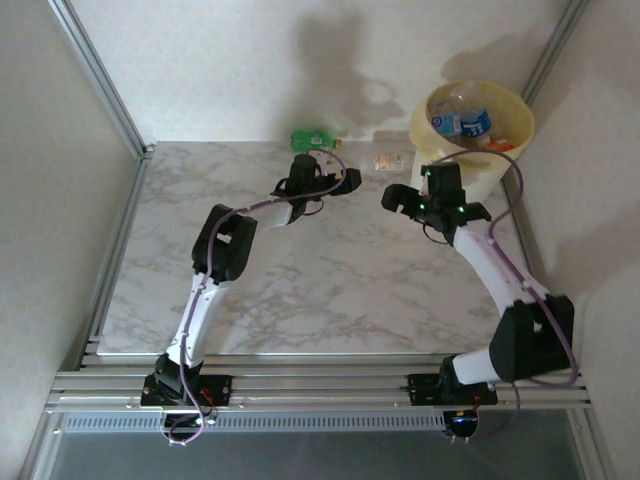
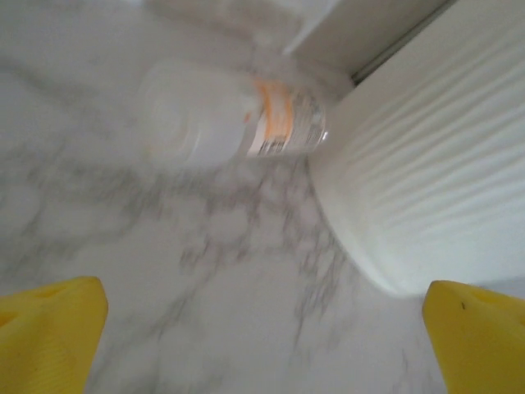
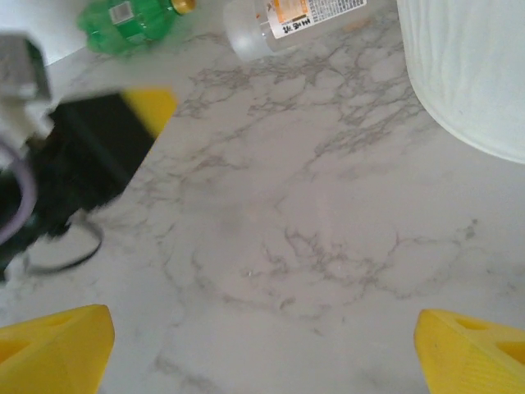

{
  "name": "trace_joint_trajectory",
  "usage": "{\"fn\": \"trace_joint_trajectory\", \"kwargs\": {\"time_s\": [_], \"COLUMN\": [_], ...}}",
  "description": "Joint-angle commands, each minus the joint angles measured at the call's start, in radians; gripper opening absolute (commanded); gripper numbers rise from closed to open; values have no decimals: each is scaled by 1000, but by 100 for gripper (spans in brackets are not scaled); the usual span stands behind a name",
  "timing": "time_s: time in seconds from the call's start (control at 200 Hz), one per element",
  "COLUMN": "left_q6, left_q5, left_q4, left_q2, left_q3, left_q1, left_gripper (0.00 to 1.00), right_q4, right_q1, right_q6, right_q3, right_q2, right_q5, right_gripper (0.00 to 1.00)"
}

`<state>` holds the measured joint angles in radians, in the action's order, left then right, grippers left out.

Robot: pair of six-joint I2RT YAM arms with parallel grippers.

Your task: Throw the plastic bottles in the bin

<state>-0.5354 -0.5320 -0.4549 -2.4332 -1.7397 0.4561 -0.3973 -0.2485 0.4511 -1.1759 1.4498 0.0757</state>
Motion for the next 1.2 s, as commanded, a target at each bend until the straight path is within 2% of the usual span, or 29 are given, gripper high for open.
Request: {"fn": "trace_joint_trajectory", "kwargs": {"time_s": [0.0,0.135,0.37,0.721,1.026,1.196], "left_q6": [-13,40,103,131,165,196], "left_q5": [4,35,52,60,97,142], "left_q4": [-220,-263,-205,-101,12,85], "left_q2": [210,397,606,823,910,959], "left_q3": [198,428,634,751,760,758], "left_q1": [-37,-46,-43,-20,26,26], "left_gripper": [99,100,100,100,100,100], "right_q4": [54,60,29,4,-101,-97], "right_q1": [-32,-75,-100,-101,-102,-92], "right_q6": [37,55,71,42,-15,-55], "right_q3": [-124,-246,-498,-857,-1230,-1335], "right_q2": [100,246,513,846,1125,1211], "right_q5": [-76,-124,-244,-368,-441,-461], "right_gripper": [93,91,84,80,78,78]}}
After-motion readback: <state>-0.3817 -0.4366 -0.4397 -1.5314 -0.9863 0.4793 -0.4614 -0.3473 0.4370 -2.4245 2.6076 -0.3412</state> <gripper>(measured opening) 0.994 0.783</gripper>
